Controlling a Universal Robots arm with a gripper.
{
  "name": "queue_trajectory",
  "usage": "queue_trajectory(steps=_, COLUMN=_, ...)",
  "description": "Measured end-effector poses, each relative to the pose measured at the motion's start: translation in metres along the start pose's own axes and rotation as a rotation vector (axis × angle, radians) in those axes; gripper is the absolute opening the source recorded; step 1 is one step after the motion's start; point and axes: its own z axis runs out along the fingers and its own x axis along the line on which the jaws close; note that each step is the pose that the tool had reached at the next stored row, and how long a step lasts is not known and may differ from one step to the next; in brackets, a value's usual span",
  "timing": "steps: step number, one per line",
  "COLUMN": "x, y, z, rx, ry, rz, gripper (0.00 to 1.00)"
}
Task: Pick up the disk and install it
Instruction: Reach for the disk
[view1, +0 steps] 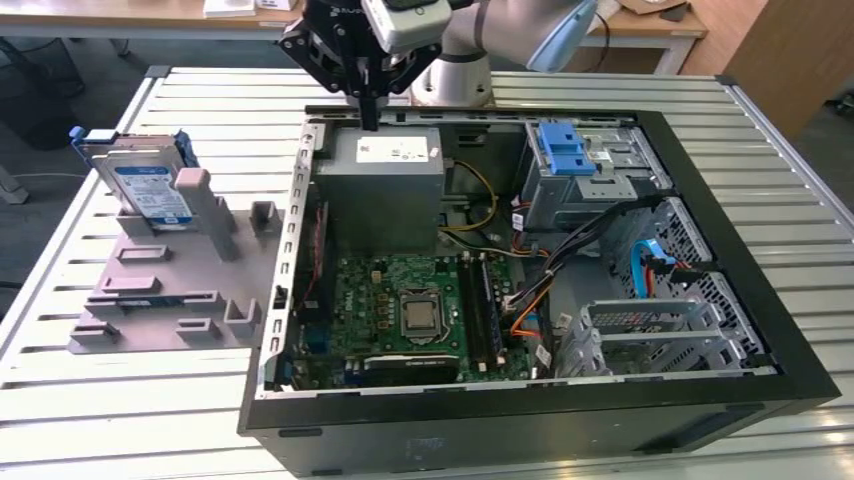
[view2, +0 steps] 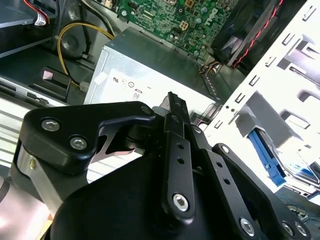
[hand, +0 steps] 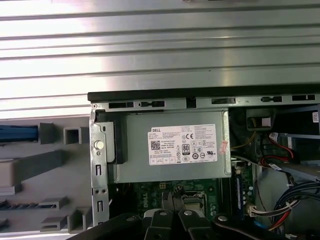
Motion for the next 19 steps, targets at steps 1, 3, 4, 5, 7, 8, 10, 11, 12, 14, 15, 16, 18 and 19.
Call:
queue_trajectory(steps=1, x=0.0009, y=-0.0001, z=0.0000, rx=0.0000, ry=0.0000, rz=0.000, gripper=0.11)
queue_trajectory(steps=3, x=0.0028, y=-0.0002, z=0.0000, rx=0.0000, ry=0.0000, rz=0.000, gripper=0.11)
queue_trajectory(steps=4, x=0.0037, y=-0.0003, z=0.0000, rx=-0.0001, ry=0.0000, rz=0.000, gripper=0.11)
queue_trajectory(steps=5, x=0.0046, y=-0.0004, z=0.0000, rx=-0.0001, ry=-0.0001, rz=0.000, gripper=0.11)
queue_trajectory(steps=7, x=0.0069, y=-0.0005, z=0.0000, rx=-0.0001, ry=0.0000, rz=0.000, gripper=0.11)
queue_trajectory(steps=8, x=0.0082, y=-0.0006, z=0.0000, rx=0.0000, ry=0.0000, rz=0.000, gripper=0.11)
queue_trajectory(steps=10, x=0.0105, y=-0.0008, z=0.0000, rx=-0.0001, ry=-0.0001, rz=0.000, gripper=0.11)
queue_trajectory(steps=11, x=0.0117, y=-0.0008, z=0.0000, rx=0.0000, ry=0.0000, rz=0.000, gripper=0.11)
queue_trajectory(steps=12, x=0.0128, y=-0.0009, z=0.0000, rx=-0.0001, ry=0.0000, rz=0.000, gripper=0.11)
queue_trajectory(steps=14, x=0.0153, y=-0.0009, z=0.0000, rx=0.0000, ry=0.0000, rz=0.000, gripper=0.11)
queue_trajectory(steps=15, x=0.0168, y=-0.0010, z=0.0000, rx=-0.0001, ry=0.0000, rz=0.000, gripper=0.11)
queue_trajectory(steps=16, x=0.0184, y=-0.0009, z=0.0000, rx=-0.0001, ry=0.0000, rz=0.000, gripper=0.11)
queue_trajectory(steps=18, x=0.0213, y=-0.0005, z=0.0000, rx=-0.0001, ry=-0.0001, rz=0.000, gripper=0.11)
queue_trajectory(steps=19, x=0.0225, y=-0.0001, z=0.0000, rx=-0.0001, ry=0.0000, rz=0.000, gripper=0.11)
